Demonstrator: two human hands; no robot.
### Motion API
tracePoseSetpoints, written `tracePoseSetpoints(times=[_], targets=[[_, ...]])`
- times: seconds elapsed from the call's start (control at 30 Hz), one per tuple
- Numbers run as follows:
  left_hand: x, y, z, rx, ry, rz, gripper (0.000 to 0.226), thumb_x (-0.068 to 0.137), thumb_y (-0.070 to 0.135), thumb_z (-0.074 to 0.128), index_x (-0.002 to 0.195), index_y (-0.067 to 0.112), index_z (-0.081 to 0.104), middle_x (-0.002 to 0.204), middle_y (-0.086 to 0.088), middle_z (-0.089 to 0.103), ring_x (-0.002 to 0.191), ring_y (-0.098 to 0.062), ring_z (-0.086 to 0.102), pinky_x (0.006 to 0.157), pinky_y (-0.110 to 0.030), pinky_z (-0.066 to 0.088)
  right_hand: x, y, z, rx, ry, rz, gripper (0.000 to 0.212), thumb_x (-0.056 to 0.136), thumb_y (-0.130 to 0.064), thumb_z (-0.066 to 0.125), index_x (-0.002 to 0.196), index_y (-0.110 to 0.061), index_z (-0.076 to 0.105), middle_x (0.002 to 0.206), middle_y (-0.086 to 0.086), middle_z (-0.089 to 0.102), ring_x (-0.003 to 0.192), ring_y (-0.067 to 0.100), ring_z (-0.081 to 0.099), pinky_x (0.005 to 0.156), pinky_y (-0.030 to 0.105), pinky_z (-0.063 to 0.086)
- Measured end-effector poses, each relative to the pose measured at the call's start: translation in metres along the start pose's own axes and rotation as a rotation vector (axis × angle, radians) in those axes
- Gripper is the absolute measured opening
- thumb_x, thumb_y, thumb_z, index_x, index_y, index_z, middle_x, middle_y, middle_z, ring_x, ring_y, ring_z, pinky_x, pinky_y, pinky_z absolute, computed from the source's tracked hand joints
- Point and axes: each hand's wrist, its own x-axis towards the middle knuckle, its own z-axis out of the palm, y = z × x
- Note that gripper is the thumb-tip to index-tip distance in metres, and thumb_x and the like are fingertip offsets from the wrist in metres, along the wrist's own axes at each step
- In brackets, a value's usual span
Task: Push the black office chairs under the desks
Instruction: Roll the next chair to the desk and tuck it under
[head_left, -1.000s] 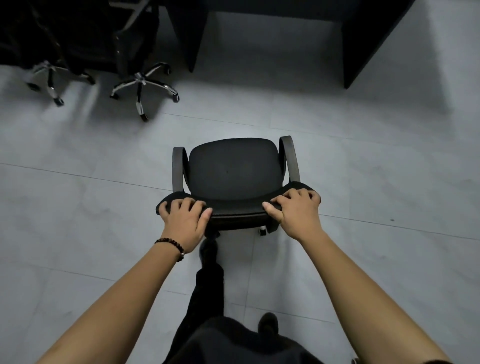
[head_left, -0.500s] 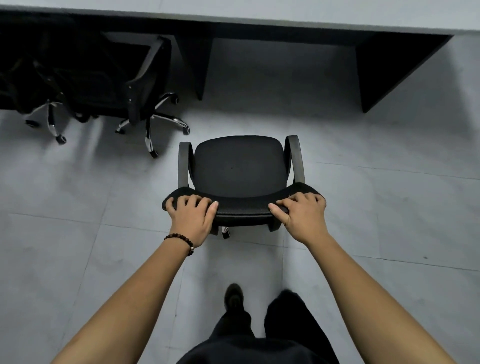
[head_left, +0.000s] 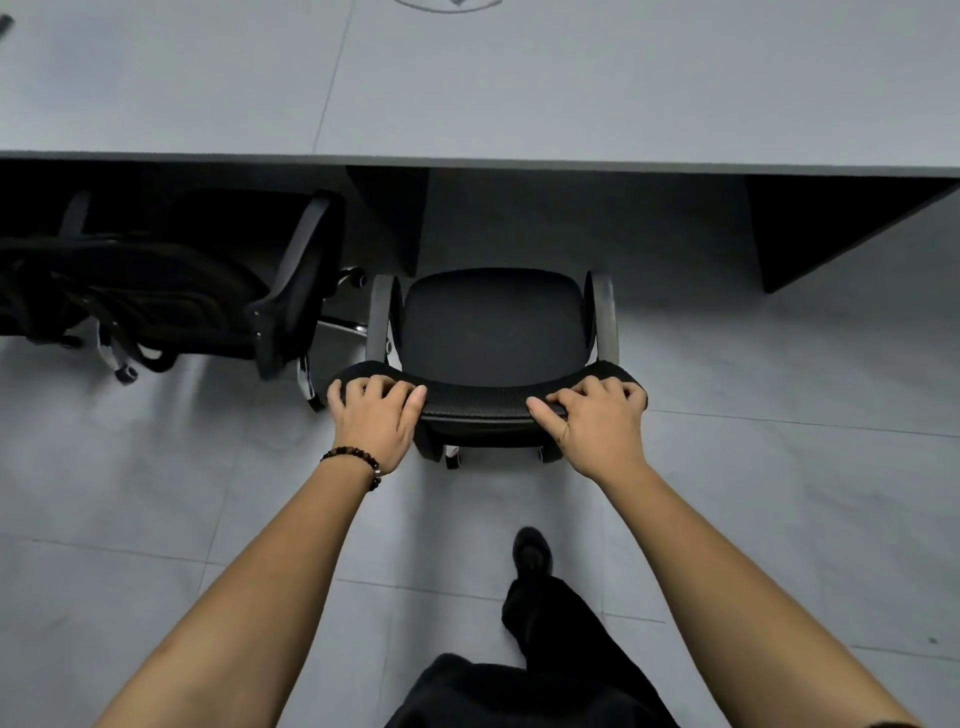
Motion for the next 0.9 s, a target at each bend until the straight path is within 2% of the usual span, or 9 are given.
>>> tracePoseSetpoints(times=[0.17, 0.4, 0.6, 0.8, 0.9], targets=[[0.083, 0.000, -0.019, 0.007, -0.017, 0.011, 0.059, 0.094, 0.052, 0.011, 0.110, 0.027, 0.062, 0.116, -0.005, 0.058, 0.113, -0.031, 0.044, 0.110, -0.054, 0.012, 0.080, -0.006, -0.018, -0.018, -0.055, 0.023, 0.075, 0.088, -0.075, 0.012, 0.109, -0.035, 0.072, 0.103, -0.002, 0.063, 0.104, 0.022, 0.051, 0.094, 0.041, 0.023], [0.164, -0.013, -0.029, -0.014, 0.035, 0.078, 0.058, 0.095, 0.051, 0.015, 0.098, 0.022, 0.065, 0.097, -0.004, 0.061, 0.101, -0.031, 0.049, 0.108, -0.053, 0.017, 0.156, -0.022, -0.035, -0.025, -0.100, 0.116, 0.083, 0.081, -0.076, 0.002, 0.114, -0.038, 0.068, 0.111, -0.004, 0.059, 0.113, 0.020, 0.046, 0.096, 0.041, 0.022], [0.220, -0.038, -0.045, 0.012, 0.009, 0.208, 0.062, 0.095, 0.054, 0.012, 0.096, 0.022, 0.064, 0.095, -0.003, 0.060, 0.096, -0.029, 0.050, 0.106, -0.052, 0.019, 0.190, -0.047, -0.039, -0.024, -0.153, 0.223, 0.082, 0.081, -0.078, 0.001, 0.118, -0.042, 0.065, 0.118, -0.006, 0.056, 0.120, 0.020, 0.042, 0.101, 0.042, 0.021], [0.244, -0.046, -0.053, 0.025, -0.021, 0.253, 0.063, 0.094, 0.055, 0.009, 0.098, 0.022, 0.063, 0.094, -0.003, 0.058, 0.097, -0.029, 0.050, 0.106, -0.052, 0.020, 0.205, -0.058, -0.040, -0.063, -0.176, 0.270, 0.075, 0.086, -0.076, 0.005, 0.121, -0.043, 0.062, 0.126, -0.002, 0.054, 0.129, 0.024, 0.035, 0.112, 0.053, 0.004], [0.238, -0.049, -0.053, 0.024, -0.041, 0.253, 0.064, 0.093, 0.057, 0.009, 0.098, 0.022, 0.063, 0.094, -0.004, 0.058, 0.097, -0.029, 0.050, 0.107, -0.051, 0.020, 0.199, -0.062, -0.040, -0.054, -0.190, 0.287, 0.076, 0.085, -0.077, 0.005, 0.125, -0.043, 0.060, 0.129, 0.000, 0.053, 0.129, 0.025, 0.035, 0.112, 0.052, 0.010]])
